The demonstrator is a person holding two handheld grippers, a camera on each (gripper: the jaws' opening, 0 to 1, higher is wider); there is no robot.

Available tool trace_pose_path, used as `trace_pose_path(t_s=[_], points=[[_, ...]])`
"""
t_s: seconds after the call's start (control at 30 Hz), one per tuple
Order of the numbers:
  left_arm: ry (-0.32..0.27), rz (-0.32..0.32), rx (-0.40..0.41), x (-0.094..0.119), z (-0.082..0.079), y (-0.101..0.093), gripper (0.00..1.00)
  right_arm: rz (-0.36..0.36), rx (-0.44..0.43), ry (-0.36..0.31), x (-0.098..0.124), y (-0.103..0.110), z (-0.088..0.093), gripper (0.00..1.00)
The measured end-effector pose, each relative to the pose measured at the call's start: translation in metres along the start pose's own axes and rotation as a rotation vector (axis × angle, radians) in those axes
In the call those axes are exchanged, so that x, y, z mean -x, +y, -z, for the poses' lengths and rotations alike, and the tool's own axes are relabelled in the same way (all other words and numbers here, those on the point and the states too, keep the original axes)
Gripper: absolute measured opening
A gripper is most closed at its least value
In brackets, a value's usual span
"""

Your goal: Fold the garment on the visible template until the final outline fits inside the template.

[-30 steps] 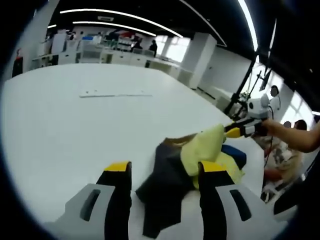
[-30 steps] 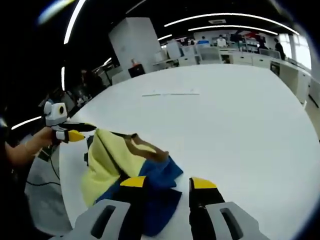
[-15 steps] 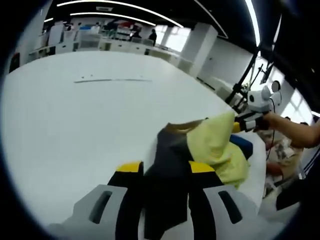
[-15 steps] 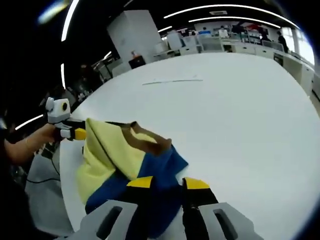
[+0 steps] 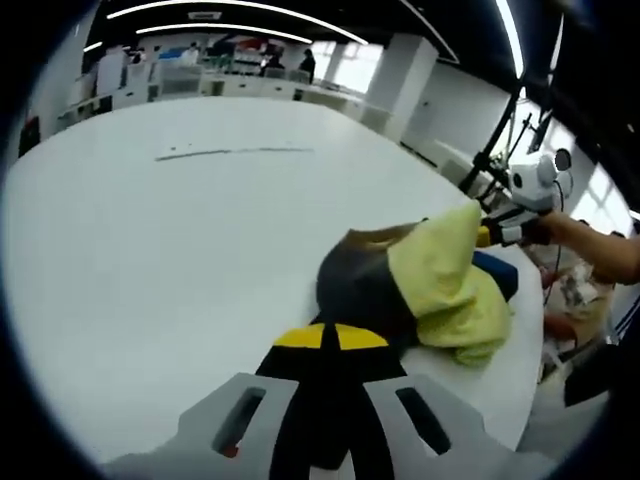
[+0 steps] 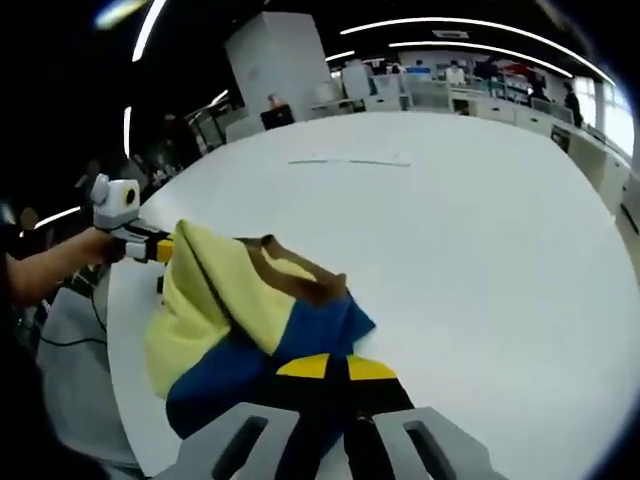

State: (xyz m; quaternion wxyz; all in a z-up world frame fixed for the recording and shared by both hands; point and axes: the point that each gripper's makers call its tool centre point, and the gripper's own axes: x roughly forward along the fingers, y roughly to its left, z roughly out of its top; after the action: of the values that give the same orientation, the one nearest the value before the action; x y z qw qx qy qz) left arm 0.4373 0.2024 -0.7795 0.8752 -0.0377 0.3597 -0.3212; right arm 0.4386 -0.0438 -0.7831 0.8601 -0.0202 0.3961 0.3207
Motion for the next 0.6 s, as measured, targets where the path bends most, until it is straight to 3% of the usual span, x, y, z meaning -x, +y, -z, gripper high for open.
trace_pose_path(t_s=[0.2, 0.6], points=[[-0.021, -0.013, -0.014, 0.005, -0.006, -0.001, 0.00, 0.021, 0.048, -0.024, 0.008, 0.000, -0.007, 0.00], [-0.150, -0.018, -0.029, 0.030, -0.040, -0.009, 0.00, 0.039, 0.069, -0.108, 0.029, 0.000, -0.039, 0.00]])
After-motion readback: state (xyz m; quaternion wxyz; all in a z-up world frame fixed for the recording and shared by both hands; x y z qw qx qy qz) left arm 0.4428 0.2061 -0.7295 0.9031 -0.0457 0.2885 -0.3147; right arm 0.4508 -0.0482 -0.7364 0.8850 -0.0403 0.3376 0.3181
